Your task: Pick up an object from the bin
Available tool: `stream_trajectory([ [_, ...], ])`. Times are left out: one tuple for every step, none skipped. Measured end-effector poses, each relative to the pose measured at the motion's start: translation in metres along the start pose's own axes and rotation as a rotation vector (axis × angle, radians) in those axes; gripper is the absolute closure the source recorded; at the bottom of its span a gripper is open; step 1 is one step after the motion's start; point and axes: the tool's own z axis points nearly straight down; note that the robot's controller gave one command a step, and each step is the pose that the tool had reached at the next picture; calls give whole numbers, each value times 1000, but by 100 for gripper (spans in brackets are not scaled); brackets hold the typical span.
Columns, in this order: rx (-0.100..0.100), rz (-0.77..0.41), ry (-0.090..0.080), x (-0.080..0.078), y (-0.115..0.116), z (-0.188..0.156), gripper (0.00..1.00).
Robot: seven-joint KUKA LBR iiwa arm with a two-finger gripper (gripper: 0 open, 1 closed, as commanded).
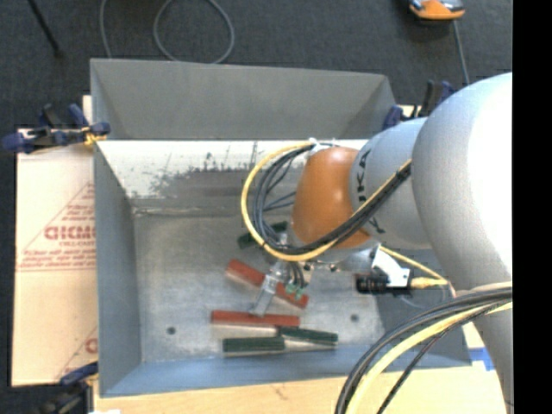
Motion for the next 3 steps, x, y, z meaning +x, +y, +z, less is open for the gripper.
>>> stream_trajectory([
  [-1, 0, -2, 0, 0, 0, 100],
  [-3, -2, -5, -3, 0, -69, 100],
  [-3, -6, -5, -6, 0, -122, 100],
])
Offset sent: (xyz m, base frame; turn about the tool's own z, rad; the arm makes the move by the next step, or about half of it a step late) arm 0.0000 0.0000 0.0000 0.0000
